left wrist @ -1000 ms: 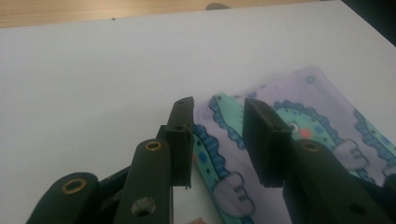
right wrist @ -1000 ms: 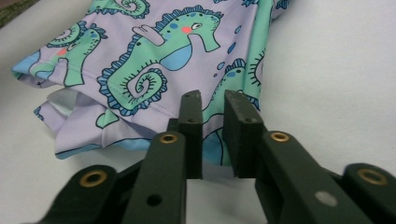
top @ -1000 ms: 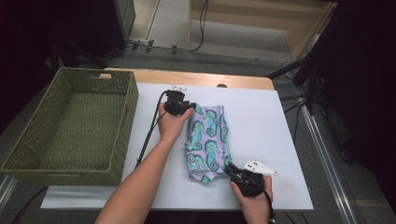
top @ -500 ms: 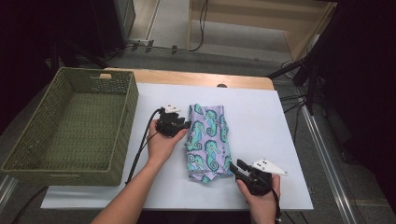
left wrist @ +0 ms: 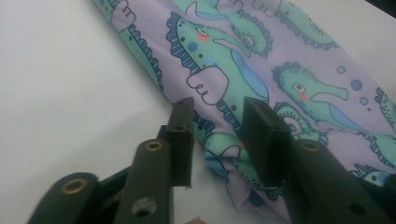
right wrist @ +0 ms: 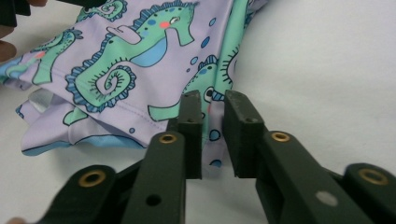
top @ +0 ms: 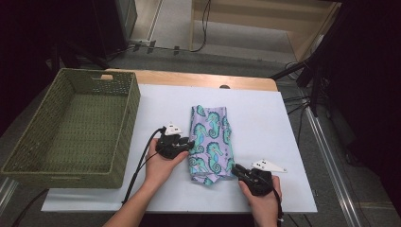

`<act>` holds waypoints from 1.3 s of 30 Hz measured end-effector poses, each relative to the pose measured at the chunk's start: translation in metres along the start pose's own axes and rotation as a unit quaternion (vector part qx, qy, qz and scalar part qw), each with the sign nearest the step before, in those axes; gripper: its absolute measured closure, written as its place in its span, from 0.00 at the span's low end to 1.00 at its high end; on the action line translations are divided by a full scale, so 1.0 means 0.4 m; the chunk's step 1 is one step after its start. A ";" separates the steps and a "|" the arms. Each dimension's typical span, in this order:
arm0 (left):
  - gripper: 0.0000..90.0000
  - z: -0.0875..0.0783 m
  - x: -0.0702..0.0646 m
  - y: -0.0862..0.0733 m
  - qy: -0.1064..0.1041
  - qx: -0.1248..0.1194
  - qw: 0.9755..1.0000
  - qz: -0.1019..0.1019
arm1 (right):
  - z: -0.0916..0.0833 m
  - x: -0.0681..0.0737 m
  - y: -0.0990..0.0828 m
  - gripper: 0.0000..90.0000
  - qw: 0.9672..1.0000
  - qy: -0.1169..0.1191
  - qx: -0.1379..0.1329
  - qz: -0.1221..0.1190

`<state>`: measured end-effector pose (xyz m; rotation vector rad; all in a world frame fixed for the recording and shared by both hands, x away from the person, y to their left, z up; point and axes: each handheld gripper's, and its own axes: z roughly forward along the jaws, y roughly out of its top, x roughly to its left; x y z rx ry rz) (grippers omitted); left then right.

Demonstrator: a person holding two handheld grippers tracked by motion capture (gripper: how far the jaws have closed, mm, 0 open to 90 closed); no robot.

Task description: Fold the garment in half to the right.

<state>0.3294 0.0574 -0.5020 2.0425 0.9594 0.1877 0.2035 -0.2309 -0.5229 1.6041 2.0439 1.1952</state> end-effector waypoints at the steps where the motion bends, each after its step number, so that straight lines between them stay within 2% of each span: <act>1: 0.76 0.001 -0.002 -0.001 -0.002 0.002 1.000 0.002 | 0.001 0.000 0.000 0.91 1.000 0.000 0.002 -0.002; 3: 0.85 0.002 -0.005 0.000 -0.001 0.005 1.000 0.010 | -0.001 -0.001 0.002 0.97 1.000 -0.004 0.002 -0.003; 5: 0.92 -0.001 -0.003 0.001 0.002 0.010 1.000 0.009 | -0.005 -0.005 0.004 0.98 1.000 -0.013 0.003 -0.002; 7: 0.93 -0.001 -0.003 0.000 0.003 0.008 1.000 0.006 | -0.008 -0.012 0.003 0.98 1.000 -0.023 0.005 0.001; 10: 0.90 -0.006 -0.004 -0.003 0.000 0.002 1.000 0.003 | -0.010 -0.016 -0.001 0.98 1.000 -0.022 0.005 -0.001; 13: 0.80 -0.022 -0.005 -0.005 0.000 -0.010 1.000 -0.008 | -0.007 -0.013 -0.001 0.98 1.000 -0.022 0.005 -0.004; 15: 0.73 -0.035 -0.008 -0.007 0.000 -0.016 1.000 -0.005 | -0.005 -0.012 -0.002 0.98 1.000 -0.023 0.007 -0.007; 20: 0.58 -0.072 -0.024 -0.011 -0.019 -0.035 0.999 -0.003 | -0.002 -0.012 -0.004 0.98 1.000 -0.022 0.009 -0.008; 21: 0.52 -0.076 -0.028 -0.011 -0.017 -0.037 0.999 -0.002 | -0.002 -0.012 -0.004 0.98 1.000 -0.022 0.010 -0.009; 23: 0.42 -0.084 -0.039 -0.013 -0.028 -0.040 0.999 0.002 | -0.002 -0.011 -0.004 0.98 1.000 -0.023 0.010 -0.011; 27: 0.13 -0.091 -0.060 -0.019 -0.042 -0.037 0.998 0.011 | 0.001 -0.010 -0.003 0.98 1.000 -0.021 0.013 -0.014; 30: 0.00 -0.096 -0.068 -0.025 -0.072 -0.040 0.996 0.015 | 0.002 -0.012 -0.003 0.98 1.000 -0.019 0.017 -0.012; 33: 0.00 -0.099 -0.082 -0.027 -0.073 -0.042 0.996 0.017 | 0.005 -0.009 -0.002 0.98 0.999 -0.023 0.020 -0.017; 39: 0.00 -0.096 -0.112 -0.032 -0.069 -0.028 0.997 0.030 | 0.006 -0.008 -0.002 0.98 0.999 -0.023 0.022 -0.018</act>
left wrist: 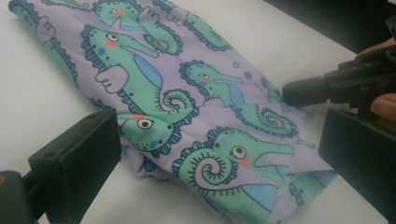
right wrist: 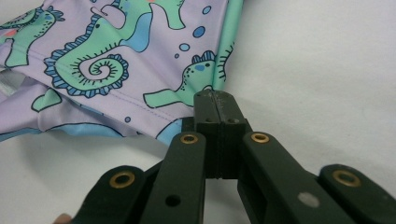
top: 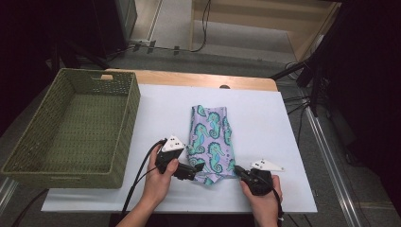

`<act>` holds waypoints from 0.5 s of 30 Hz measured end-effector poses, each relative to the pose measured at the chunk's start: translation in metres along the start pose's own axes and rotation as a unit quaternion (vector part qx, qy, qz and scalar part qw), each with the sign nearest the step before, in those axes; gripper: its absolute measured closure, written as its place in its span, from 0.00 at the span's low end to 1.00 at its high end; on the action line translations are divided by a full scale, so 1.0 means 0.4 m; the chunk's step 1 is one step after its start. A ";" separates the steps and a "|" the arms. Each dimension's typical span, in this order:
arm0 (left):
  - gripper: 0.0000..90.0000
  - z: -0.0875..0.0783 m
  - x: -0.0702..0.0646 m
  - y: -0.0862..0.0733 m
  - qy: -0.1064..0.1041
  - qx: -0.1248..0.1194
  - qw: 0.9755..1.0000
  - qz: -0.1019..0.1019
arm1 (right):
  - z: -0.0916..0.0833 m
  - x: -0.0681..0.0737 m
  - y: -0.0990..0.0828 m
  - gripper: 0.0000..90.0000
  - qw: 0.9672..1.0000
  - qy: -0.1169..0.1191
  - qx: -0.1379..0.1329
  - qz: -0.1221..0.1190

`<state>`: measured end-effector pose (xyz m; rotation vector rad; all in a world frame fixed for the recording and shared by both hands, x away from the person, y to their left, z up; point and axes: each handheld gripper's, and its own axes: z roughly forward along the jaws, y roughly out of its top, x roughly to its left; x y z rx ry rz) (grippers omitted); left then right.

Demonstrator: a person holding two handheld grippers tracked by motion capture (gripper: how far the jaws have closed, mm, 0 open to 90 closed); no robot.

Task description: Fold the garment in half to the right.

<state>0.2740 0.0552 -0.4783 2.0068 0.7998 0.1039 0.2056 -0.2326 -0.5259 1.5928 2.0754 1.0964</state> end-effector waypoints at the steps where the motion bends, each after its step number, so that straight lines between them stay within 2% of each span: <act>1: 0.00 0.003 -0.004 -0.001 0.004 0.004 1.000 -0.001 | 0.000 0.000 0.000 0.98 1.000 -0.001 0.000 -0.001; 8: 0.00 0.024 -0.016 -0.007 0.022 0.021 1.000 -0.008 | 0.001 0.004 0.000 0.98 1.000 -0.006 0.002 -0.009; 11: 0.00 0.034 -0.028 -0.011 0.047 0.028 0.998 0.008 | 0.002 0.006 0.000 0.98 1.000 -0.009 0.002 -0.011; 15: 0.00 0.045 -0.030 -0.015 0.045 0.025 0.999 0.000 | 0.002 0.004 0.000 0.98 1.000 -0.006 0.003 -0.008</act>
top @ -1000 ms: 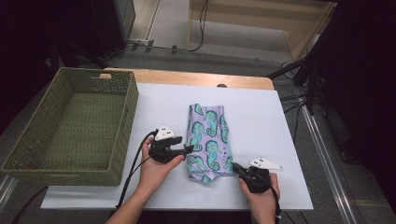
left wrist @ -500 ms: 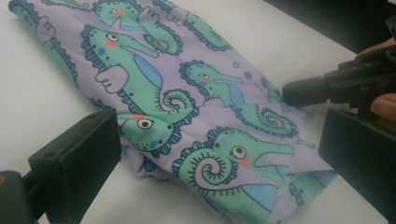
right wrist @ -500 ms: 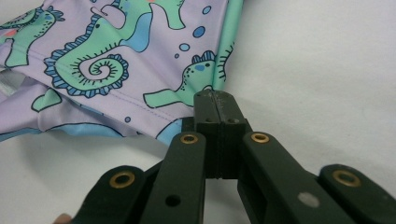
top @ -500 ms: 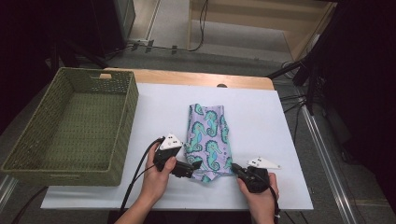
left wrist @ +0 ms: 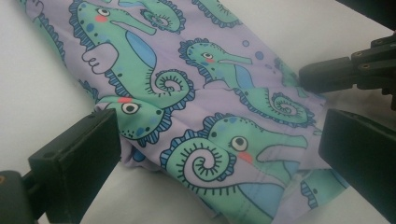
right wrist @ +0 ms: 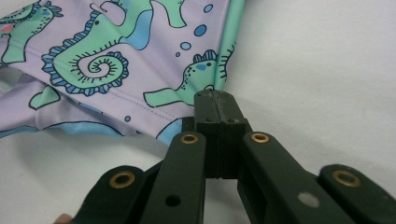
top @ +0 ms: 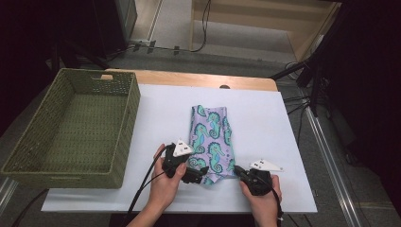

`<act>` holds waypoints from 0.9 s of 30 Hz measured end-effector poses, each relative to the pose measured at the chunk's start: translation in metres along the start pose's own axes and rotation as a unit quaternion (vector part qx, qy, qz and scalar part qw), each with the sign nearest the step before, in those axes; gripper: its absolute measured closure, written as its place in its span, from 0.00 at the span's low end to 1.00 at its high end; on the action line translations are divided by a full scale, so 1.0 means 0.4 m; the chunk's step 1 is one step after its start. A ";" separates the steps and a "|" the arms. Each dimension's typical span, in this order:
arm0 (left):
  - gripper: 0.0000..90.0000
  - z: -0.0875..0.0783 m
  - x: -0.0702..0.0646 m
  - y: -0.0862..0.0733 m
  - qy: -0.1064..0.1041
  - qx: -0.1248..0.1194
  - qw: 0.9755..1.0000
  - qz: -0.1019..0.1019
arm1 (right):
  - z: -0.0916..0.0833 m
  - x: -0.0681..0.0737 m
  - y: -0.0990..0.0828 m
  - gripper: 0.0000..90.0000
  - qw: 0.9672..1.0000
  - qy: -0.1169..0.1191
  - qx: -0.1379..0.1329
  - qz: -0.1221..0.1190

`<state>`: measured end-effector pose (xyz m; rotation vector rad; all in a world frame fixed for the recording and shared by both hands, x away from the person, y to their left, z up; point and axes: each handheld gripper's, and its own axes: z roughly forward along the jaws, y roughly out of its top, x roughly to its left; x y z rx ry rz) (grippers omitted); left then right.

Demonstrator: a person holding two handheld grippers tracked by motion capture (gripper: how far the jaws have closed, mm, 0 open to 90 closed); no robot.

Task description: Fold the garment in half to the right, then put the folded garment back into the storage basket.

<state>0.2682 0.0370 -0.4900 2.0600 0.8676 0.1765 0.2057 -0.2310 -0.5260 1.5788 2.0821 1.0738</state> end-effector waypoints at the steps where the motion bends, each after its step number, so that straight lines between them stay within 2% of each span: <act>1: 0.00 0.001 0.000 0.000 0.004 0.001 1.000 -0.001 | 0.000 0.000 0.000 0.98 1.000 0.000 0.000 0.000; 6: 0.00 0.004 0.005 -0.002 0.013 0.003 1.000 -0.010 | 0.000 0.000 0.000 0.98 1.000 0.000 0.001 0.000; 12: 0.00 0.026 0.011 -0.018 0.029 0.030 0.999 -0.015 | 0.001 0.002 0.000 0.98 1.000 0.000 0.001 -0.001; 16: 0.00 0.045 0.009 -0.031 0.012 0.050 0.998 -0.022 | 0.001 0.002 0.000 0.98 1.000 0.000 0.001 -0.001; 18: 0.00 0.049 0.004 -0.029 0.015 0.054 0.998 -0.020 | 0.001 0.002 0.000 0.98 1.000 -0.001 0.001 -0.002; 19: 0.00 0.052 0.004 -0.027 0.009 0.058 0.998 -0.023 | 0.001 0.002 0.000 0.98 1.000 0.000 0.001 -0.002; 23: 0.00 0.060 -0.005 -0.021 0.019 0.067 0.997 -0.032 | 0.001 0.003 0.000 0.98 1.000 -0.001 0.001 -0.003; 27: 0.00 0.067 -0.019 -0.021 0.020 0.067 0.997 -0.026 | 0.002 0.004 0.000 0.98 1.000 -0.003 0.001 -0.005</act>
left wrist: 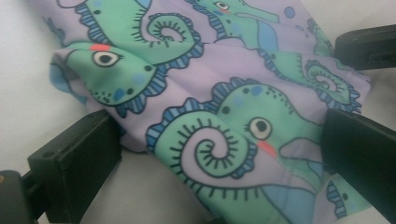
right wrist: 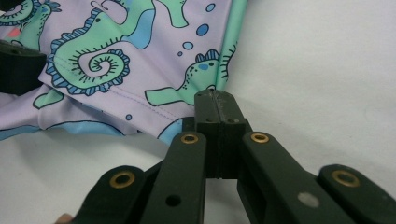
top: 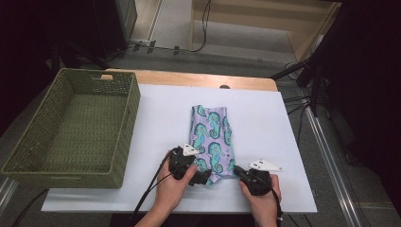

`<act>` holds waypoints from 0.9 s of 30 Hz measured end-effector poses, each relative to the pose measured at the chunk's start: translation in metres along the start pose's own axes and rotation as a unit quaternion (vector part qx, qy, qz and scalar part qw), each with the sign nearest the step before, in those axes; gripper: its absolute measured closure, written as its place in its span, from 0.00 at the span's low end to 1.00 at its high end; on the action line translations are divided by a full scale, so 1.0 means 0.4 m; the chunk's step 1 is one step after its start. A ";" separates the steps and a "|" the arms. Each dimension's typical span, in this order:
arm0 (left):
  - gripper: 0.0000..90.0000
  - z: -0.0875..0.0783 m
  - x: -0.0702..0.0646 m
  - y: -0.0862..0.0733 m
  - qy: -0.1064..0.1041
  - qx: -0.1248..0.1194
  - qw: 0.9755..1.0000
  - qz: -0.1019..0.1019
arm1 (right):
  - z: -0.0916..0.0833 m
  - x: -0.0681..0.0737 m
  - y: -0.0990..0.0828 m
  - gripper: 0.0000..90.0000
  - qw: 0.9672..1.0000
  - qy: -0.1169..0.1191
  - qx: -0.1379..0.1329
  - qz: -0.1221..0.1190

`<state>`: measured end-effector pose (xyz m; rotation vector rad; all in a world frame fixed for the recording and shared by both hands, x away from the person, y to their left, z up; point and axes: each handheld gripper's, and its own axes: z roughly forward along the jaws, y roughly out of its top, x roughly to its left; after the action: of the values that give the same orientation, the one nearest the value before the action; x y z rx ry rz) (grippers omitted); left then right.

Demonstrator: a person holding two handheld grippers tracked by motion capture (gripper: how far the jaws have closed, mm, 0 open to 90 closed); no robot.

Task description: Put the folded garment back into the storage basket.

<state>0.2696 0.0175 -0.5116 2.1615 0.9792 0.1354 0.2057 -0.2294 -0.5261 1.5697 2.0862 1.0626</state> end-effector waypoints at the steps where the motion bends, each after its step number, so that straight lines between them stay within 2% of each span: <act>1: 0.00 0.002 -0.006 0.001 0.013 0.002 1.000 0.004 | 0.000 0.000 0.000 0.98 1.000 0.000 0.000 -0.001; 3: 0.06 0.004 -0.022 0.003 0.047 0.010 0.999 0.014 | 0.000 0.000 0.000 0.98 1.000 -0.001 0.000 -0.001; 5: 0.16 0.001 -0.027 0.005 0.060 0.008 0.998 0.013 | 0.000 0.001 0.000 0.98 1.000 -0.001 0.001 -0.002; 9: 0.44 -0.003 -0.028 0.007 0.037 0.001 0.999 0.013 | 0.001 0.004 0.000 0.98 1.000 -0.004 0.000 -0.005; 14: 0.72 -0.001 -0.024 0.016 -0.001 -0.002 1.000 0.011 | 0.001 0.006 0.001 0.98 1.000 -0.005 0.001 -0.006; 17: 0.77 -0.015 -0.016 0.026 -0.020 -0.017 1.000 0.015 | 0.002 0.011 0.002 0.98 1.000 -0.005 0.001 -0.007; 20: 0.77 -0.038 -0.008 0.035 -0.022 -0.028 0.999 0.019 | 0.006 0.020 0.004 0.98 1.000 0.008 -0.001 -0.003; 22: 0.77 -0.043 -0.002 0.034 -0.024 -0.024 0.999 0.020 | 0.010 0.031 0.006 0.98 1.000 0.017 -0.005 -0.001; 24: 0.72 -0.035 0.004 0.025 -0.027 -0.011 0.999 0.013 | 0.013 0.041 0.008 0.98 1.000 0.016 -0.006 -0.005; 27: 0.53 -0.042 0.010 0.009 -0.024 -0.028 0.999 0.001 | 0.014 0.042 0.009 0.98 1.000 0.018 -0.005 -0.002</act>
<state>0.2682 0.0285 -0.4981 2.1050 0.9361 0.1106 0.2059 -0.2116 -0.5244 1.5518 2.1036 1.1068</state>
